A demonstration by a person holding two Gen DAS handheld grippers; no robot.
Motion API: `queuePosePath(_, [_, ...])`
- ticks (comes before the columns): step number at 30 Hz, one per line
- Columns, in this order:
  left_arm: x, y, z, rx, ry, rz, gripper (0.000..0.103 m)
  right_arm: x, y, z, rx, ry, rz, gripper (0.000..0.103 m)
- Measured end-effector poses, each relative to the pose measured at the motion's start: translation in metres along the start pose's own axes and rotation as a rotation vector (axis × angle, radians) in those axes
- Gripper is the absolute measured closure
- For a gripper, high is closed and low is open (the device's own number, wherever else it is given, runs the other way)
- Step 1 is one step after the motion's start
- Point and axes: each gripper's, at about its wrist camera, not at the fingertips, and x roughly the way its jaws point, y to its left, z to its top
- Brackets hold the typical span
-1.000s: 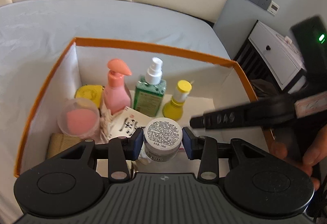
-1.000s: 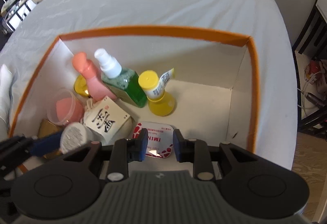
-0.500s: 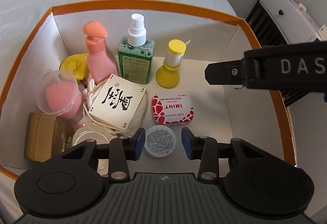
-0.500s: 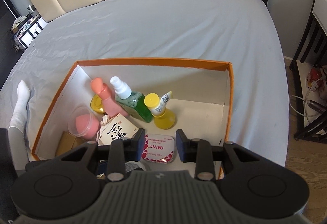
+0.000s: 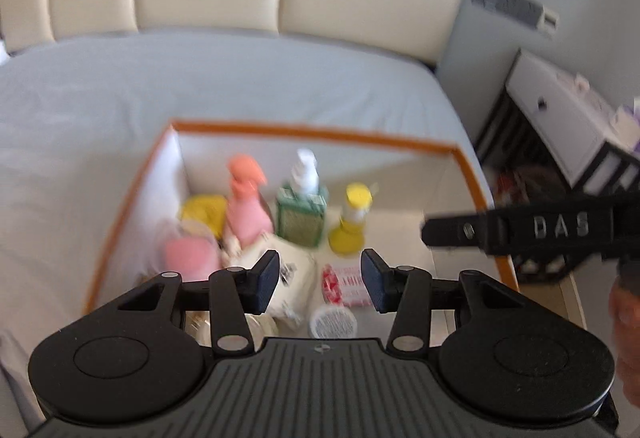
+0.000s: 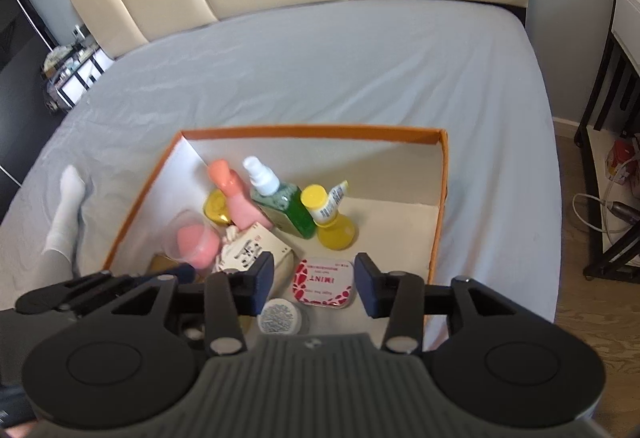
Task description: Organize rigid objects
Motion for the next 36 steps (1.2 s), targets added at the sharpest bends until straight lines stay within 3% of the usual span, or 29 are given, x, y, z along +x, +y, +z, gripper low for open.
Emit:
queuePosePath(5, [-0.054,0.001,0.008,-0.007,-0.228,0.069,0.049,-0.032,0.009,-0.012,-0.023,-0.074,0.019,0.051])
queuePosePath(9, [-0.086,-0.008,0.009,0.037,-0.362,0.110,0.049,-0.059,0.021,-0.030,-0.073,-0.149,0.004,0.046])
queuePosePath(12, [-0.103,-0.015,0.006,0.078,-0.440,0.145,0.049,-0.080,0.029,-0.046,-0.109,-0.201,0.009,0.041])
queuePosePath(16, [-0.114,-0.028,-0.011,0.160,-0.502,0.187,0.037,-0.106,0.038,-0.069,-0.175,-0.284,-0.032,0.035])
queuePosePath(19, [-0.112,-0.028,-0.028,0.142,-0.506,0.157,0.028,-0.122,0.042,-0.086,-0.229,-0.341,-0.096,0.027])
queuePosePath(22, [-0.108,-0.021,-0.042,0.105,-0.450,0.130,0.015,-0.132,0.036,-0.099,-0.180,-0.364,-0.116,0.025])
queuePosePath(26, [-0.097,-0.015,-0.061,0.113,-0.392,0.134,0.010,-0.136,0.036,-0.115,-0.128,-0.384,-0.154,0.021])
queuePosePath(32, [-0.078,-0.001,-0.084,0.061,-0.305,0.126,0.009,-0.123,0.053,-0.139,-0.142,-0.403,-0.194,0.017])
queuePosePath(36, [-0.067,0.010,-0.094,0.041,-0.269,0.111,0.009,-0.103,0.061,-0.144,-0.154,-0.370,-0.178,0.014])
